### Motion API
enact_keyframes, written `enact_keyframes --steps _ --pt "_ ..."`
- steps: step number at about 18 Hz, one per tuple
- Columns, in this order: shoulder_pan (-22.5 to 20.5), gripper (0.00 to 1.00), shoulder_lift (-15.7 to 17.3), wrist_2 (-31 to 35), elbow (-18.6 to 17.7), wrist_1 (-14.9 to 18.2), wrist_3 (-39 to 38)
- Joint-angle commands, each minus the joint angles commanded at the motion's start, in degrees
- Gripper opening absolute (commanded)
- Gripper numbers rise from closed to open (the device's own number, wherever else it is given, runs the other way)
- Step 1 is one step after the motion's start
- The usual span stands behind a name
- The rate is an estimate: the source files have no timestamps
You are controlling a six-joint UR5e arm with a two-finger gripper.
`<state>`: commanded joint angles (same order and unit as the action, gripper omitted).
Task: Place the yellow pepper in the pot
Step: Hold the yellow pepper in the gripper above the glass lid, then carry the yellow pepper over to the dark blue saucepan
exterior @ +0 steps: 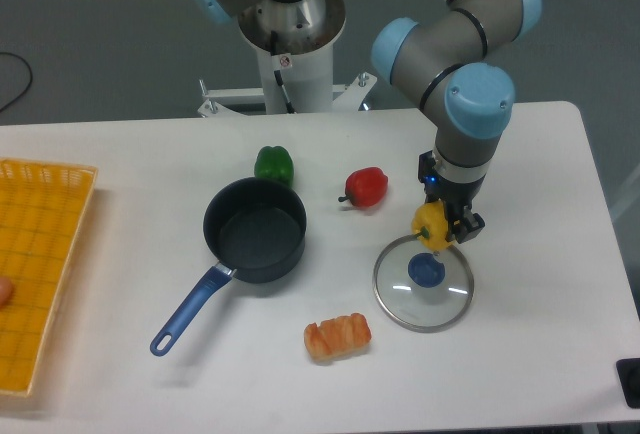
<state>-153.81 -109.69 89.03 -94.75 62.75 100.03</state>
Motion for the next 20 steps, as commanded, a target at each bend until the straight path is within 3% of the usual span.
enact_keyframes --steps 11,18,20 --pt "7.6 0.61 1.5 -2.3 1.5 0.9 -15.8" --pt "12.3 0.61 3.4 -2.3 1.5 4.7 -23.1" --pt "14.4 0.61 3.5 -2.3 1.5 7.2 -26.2"
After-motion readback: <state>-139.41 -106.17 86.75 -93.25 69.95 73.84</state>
